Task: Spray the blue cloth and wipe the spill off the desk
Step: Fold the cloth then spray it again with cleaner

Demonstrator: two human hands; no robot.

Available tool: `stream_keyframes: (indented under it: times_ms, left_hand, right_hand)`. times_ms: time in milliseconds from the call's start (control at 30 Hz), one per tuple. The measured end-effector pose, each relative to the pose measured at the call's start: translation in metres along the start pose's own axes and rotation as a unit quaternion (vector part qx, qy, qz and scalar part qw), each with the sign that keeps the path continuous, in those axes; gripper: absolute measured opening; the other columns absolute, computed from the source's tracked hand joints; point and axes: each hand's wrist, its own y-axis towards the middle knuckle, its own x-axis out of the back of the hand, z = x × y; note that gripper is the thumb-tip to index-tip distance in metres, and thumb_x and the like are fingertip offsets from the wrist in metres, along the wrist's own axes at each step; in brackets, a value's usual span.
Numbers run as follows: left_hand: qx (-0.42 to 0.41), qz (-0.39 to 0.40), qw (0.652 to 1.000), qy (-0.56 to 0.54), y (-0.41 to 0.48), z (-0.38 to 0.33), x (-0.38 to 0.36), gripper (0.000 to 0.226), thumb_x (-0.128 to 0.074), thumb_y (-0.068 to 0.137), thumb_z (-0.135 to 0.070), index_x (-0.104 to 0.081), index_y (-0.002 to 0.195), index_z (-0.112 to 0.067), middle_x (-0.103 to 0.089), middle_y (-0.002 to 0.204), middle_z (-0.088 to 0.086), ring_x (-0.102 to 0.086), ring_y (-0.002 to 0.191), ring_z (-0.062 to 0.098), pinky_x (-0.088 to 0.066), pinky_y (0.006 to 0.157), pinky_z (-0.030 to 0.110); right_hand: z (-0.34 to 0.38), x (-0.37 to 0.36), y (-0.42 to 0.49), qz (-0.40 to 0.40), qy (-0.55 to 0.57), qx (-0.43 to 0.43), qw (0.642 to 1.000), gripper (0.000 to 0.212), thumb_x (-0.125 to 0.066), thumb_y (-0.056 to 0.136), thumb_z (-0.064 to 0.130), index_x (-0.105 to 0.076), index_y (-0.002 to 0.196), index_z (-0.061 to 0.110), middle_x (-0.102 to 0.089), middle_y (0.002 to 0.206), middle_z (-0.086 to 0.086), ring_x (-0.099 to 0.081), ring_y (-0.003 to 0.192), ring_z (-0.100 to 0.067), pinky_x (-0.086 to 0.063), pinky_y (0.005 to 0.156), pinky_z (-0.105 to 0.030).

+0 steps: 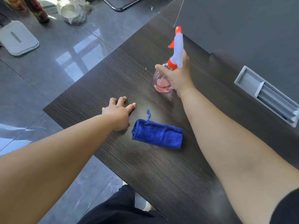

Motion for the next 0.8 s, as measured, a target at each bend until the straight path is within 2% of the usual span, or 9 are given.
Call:
stream_keyframes:
  times_ms: [67,133,233,333,433,500,600,700,800]
  left_hand:
    - [-0.002,-0.002,1.000,-0.002,0.001,0.000,-0.001,0.078,-0.056,0.088,-0.040,-0.004,0.146,-0.041,0.004,0.155,0.000,-0.005,0.137,0.031,-0.034,0.105,0.053]
    - [-0.004,-0.006,1.000,-0.002,0.000,0.000,-0.002,0.078,-0.056,0.089,-0.040,-0.004,0.147,-0.041,0.004,0.155,0.000,-0.005,0.137,0.031,-0.034,0.105,0.053]
    - [-0.011,-0.015,1.000,-0.003,-0.002,0.000,-0.002,0.077,-0.056,0.089,-0.040,-0.005,0.146,-0.040,0.003,0.154,0.000,-0.006,0.137,0.031,-0.035,0.104,0.053]
    - [-0.010,-0.025,1.000,-0.012,-0.005,-0.001,-0.004,0.074,-0.053,0.091,-0.039,-0.005,0.147,-0.040,0.004,0.155,-0.001,-0.003,0.139,0.032,-0.031,0.107,0.054]
    - [0.000,-0.047,0.997,-0.057,-0.008,-0.005,-0.014,0.067,-0.047,0.094,-0.035,-0.007,0.147,-0.038,0.006,0.156,-0.003,0.004,0.142,0.031,-0.014,0.112,0.058]
    - [0.007,-0.087,0.991,-0.102,-0.010,-0.007,-0.022,0.059,-0.043,0.095,-0.034,-0.016,0.147,-0.035,-0.001,0.156,0.000,0.004,0.142,0.030,-0.008,0.113,0.057]
    - [-0.013,-0.172,0.970,-0.173,-0.020,-0.010,-0.033,0.050,-0.043,0.093,-0.026,-0.033,0.142,-0.026,-0.015,0.153,0.004,-0.003,0.141,0.028,-0.014,0.114,0.047]
    - [-0.090,-0.212,0.954,-0.194,-0.036,-0.013,-0.044,0.052,-0.049,0.089,-0.025,-0.038,0.140,-0.025,-0.021,0.152,0.000,-0.006,0.140,0.025,-0.025,0.110,0.046]
    - [-0.140,-0.198,0.963,-0.121,-0.046,-0.008,-0.056,0.063,-0.059,0.085,-0.038,-0.034,0.142,-0.029,-0.020,0.152,0.000,-0.007,0.141,0.028,-0.028,0.109,0.045]
  right_hand:
    - [0.007,-0.001,0.000,-0.005,0.021,0.000,1.000,0.061,-0.075,0.075,0.028,-0.048,0.128,0.012,-0.060,0.106,0.007,-0.057,0.101,-0.012,-0.049,0.093,-0.034]
    - [0.007,0.003,-0.004,-0.008,-0.008,0.000,1.000,0.037,-0.071,0.079,0.025,-0.060,0.110,0.008,-0.062,0.082,0.013,-0.061,0.085,-0.010,-0.052,0.086,-0.039]
    - [0.000,0.019,-0.019,0.013,-0.023,-0.009,1.000,0.035,-0.069,0.080,0.023,-0.059,0.111,0.010,-0.059,0.073,0.013,-0.058,0.076,-0.006,-0.051,0.086,-0.034]
    - [-0.003,0.046,-0.037,0.011,0.015,-0.030,0.999,0.037,-0.064,0.080,0.024,-0.055,0.115,0.027,-0.053,0.079,0.009,-0.050,0.072,-0.006,-0.044,0.079,-0.021]
    - [-0.003,0.074,-0.055,0.032,0.032,-0.065,0.997,0.027,-0.060,0.078,0.023,-0.061,0.104,0.016,-0.056,0.087,0.008,-0.050,0.068,-0.007,-0.044,0.073,-0.024]
    - [-0.006,0.087,-0.067,0.076,-0.010,-0.078,0.994,0.021,-0.060,0.083,0.022,-0.062,0.103,0.018,-0.059,0.101,0.000,-0.052,0.075,-0.008,-0.045,0.075,-0.027]
    - [-0.009,0.102,-0.090,0.145,-0.019,-0.089,0.985,0.036,-0.060,0.077,0.028,-0.056,0.111,0.037,-0.059,0.118,-0.002,-0.055,0.090,-0.009,-0.046,0.080,-0.027]
    - [-0.009,0.106,-0.116,0.253,-0.019,-0.099,0.962,0.054,-0.060,0.084,0.012,-0.046,0.121,0.049,-0.064,0.110,-0.002,-0.057,0.095,-0.011,-0.047,0.083,-0.031]
    - [-0.011,0.093,-0.145,0.313,-0.003,-0.145,0.939,0.050,-0.066,0.079,0.017,-0.053,0.110,0.054,-0.063,0.105,-0.003,-0.060,0.090,-0.014,-0.048,0.088,-0.037]
